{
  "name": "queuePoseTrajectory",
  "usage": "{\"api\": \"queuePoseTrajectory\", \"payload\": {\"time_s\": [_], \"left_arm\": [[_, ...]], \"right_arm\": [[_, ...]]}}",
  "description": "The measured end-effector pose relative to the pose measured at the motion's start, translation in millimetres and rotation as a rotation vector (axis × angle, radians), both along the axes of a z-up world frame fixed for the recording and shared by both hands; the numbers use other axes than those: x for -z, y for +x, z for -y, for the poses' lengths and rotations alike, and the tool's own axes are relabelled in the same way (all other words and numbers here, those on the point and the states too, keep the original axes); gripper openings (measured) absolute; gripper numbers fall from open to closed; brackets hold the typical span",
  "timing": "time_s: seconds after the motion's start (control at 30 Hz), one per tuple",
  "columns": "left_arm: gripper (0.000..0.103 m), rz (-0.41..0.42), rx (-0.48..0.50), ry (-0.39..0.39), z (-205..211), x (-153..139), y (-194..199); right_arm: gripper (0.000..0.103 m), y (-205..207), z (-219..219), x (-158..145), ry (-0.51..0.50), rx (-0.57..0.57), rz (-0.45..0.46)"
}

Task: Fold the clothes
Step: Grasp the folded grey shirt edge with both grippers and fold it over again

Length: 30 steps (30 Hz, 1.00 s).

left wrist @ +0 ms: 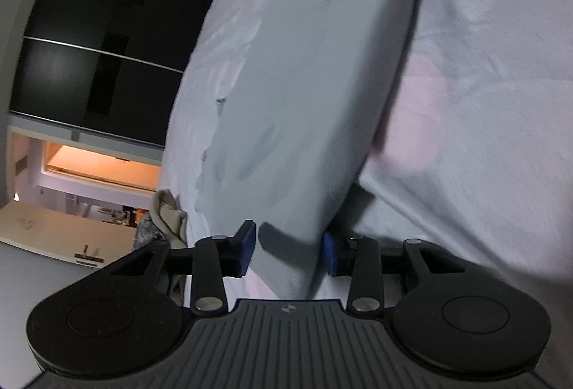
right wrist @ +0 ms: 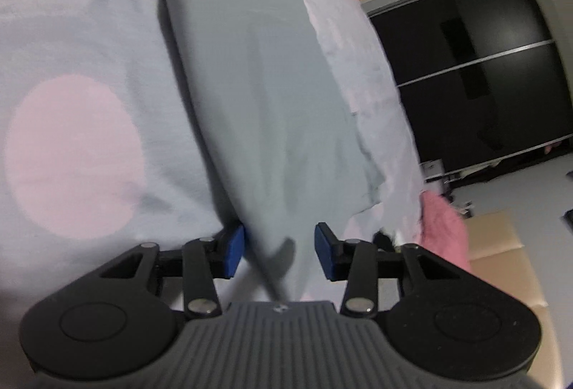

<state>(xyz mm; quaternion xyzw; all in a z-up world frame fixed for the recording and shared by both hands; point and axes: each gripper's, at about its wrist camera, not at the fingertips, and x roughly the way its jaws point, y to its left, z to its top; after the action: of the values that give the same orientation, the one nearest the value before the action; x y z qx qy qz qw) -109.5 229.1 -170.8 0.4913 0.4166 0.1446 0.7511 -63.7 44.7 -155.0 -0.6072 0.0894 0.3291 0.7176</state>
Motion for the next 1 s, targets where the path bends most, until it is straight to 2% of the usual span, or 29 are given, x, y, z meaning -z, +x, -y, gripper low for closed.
{"api": "queuePoseTrajectory", "payload": {"time_s": [0.03, 0.1, 0.17, 0.37, 0.57, 0.8, 0.87, 1.0], "left_arm": [[0.028, 0.003, 0.010, -0.002, -0.1, -0.5, 0.7], [0.016, 0.003, 0.025, -0.025, -0.3, -3.6, 1.5], [0.005, 0.007, 0.017, -0.065, -2.8, -11.0, 2.8], [0.003, 0.028, -0.017, -0.151, -4.6, -36.6, 4.9], [0.003, 0.074, -0.043, -0.217, -2.9, -72.5, -5.6], [0.003, 0.091, -0.044, -0.322, 8.2, -114.3, -50.6], [0.003, 0.095, -0.035, -0.333, 14.9, -117.8, -66.1], [0.003, 0.086, -0.019, -0.334, 31.2, -118.4, -92.5]], "right_arm": [[0.032, 1.0, -1.2, 1.2, 0.000, 0.001, -0.001], [0.014, 3.1, -2.9, 0.8, 0.007, 0.001, -0.009], [0.010, 4.9, -4.4, -1.6, 0.017, 0.004, -0.020], [0.005, 14.1, -9.3, -16.3, 0.063, 0.035, -0.066], [0.005, 10.4, -0.8, -53.6, 0.145, 0.063, -0.147], [0.004, -10.0, 23.5, -95.6, 0.214, 0.080, -0.293], [0.004, -21.1, 34.6, -102.6, 0.224, 0.080, -0.345], [0.005, -55.5, 52.1, -100.8, 0.192, 0.047, -0.371]]}}
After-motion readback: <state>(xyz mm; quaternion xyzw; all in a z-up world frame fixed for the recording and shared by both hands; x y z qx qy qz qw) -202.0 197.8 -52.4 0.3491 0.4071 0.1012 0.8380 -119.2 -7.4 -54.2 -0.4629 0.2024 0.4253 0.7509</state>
